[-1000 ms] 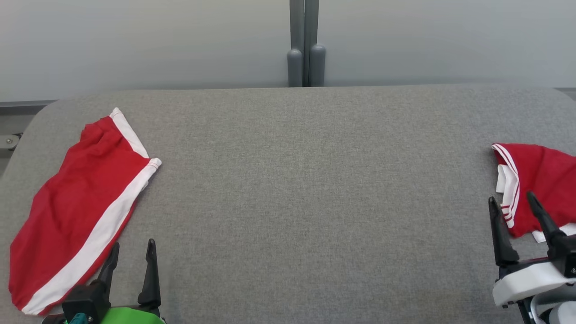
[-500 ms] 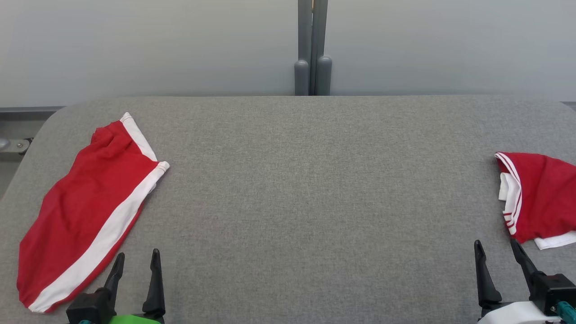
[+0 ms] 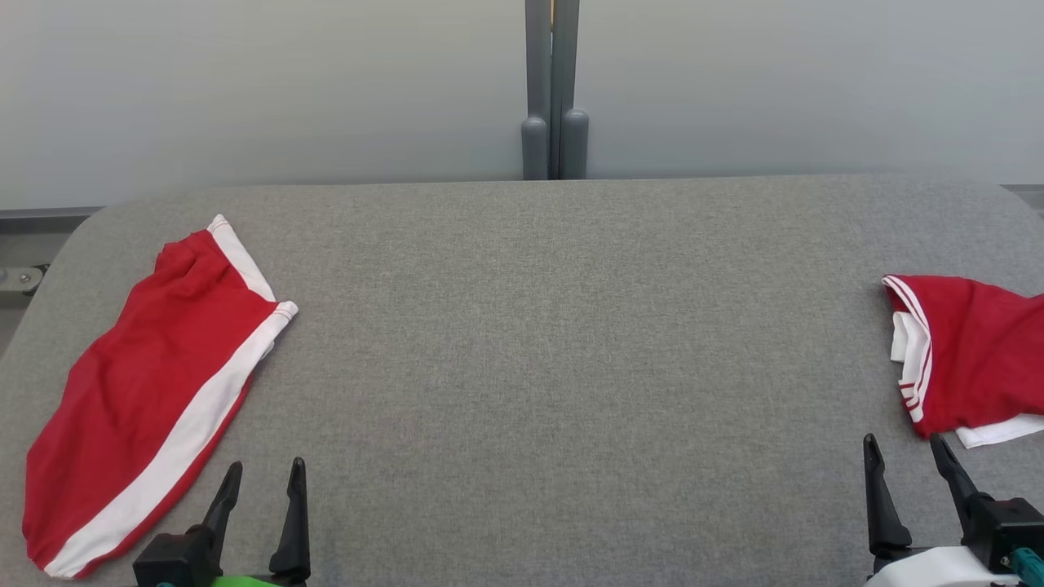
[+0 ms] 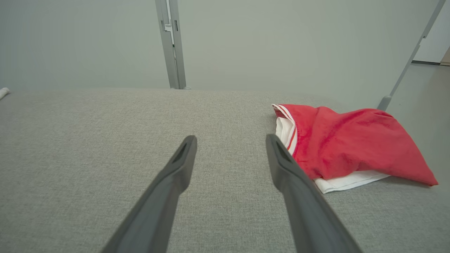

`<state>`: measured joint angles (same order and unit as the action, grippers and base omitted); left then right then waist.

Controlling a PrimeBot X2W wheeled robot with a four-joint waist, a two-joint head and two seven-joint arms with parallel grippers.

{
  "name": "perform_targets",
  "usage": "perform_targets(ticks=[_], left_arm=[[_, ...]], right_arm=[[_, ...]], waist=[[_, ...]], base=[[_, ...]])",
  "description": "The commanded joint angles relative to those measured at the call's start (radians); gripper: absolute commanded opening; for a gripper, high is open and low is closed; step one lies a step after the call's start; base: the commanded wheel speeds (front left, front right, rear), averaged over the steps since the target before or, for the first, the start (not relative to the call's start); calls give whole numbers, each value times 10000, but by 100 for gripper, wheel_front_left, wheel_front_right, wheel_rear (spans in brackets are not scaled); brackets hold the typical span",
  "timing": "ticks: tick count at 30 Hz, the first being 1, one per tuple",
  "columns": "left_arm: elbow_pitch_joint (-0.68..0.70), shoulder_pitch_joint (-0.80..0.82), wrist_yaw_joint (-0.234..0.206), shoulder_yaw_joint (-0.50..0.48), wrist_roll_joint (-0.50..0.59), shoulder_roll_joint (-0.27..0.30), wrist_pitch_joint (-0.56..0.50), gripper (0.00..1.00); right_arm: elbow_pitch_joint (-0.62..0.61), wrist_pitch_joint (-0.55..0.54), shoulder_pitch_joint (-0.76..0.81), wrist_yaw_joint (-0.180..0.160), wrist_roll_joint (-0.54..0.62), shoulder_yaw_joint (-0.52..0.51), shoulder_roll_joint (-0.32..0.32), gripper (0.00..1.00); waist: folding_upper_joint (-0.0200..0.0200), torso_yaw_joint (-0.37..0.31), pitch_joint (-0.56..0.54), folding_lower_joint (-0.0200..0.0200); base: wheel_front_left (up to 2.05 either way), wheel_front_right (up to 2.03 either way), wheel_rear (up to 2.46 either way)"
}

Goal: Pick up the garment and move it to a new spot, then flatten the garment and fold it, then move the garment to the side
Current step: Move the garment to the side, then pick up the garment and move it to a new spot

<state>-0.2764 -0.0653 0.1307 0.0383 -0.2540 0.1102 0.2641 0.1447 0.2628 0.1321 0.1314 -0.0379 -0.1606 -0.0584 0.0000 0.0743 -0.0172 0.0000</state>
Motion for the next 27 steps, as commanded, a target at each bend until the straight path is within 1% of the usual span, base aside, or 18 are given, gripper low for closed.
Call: perform_targets(ticks=[1, 15, 18, 22, 27], left_arm=[[-30, 17, 2, 36, -58, 101, -2, 100], [-31, 37, 2, 55, -53, 172, -2, 100], [-27, 95, 2, 41, -13, 113, -2, 100], [-39, 225, 2, 121, 89, 62, -2, 100], [-65, 239, 1, 190, 127, 90, 0, 100]], right_arm=[[-35, 26, 33, -15, 97, -44, 17, 100], [80, 26, 63, -15, 33, -132, 63, 100], [65, 26, 124, -15, 68, -182, 66, 100], [7, 26, 301, -13, 11, -390, 76, 100], [43, 26, 292, -14, -43, -103, 69, 100]], waist=[[0, 1, -5, 0], [0, -41, 29, 0], [0, 90, 12, 0], [0, 837, -74, 0], [0, 2345, -203, 0]], base=[[0, 0, 0], [0, 0, 0], [0, 0, 0], [0, 0, 0], [0, 0, 0]])
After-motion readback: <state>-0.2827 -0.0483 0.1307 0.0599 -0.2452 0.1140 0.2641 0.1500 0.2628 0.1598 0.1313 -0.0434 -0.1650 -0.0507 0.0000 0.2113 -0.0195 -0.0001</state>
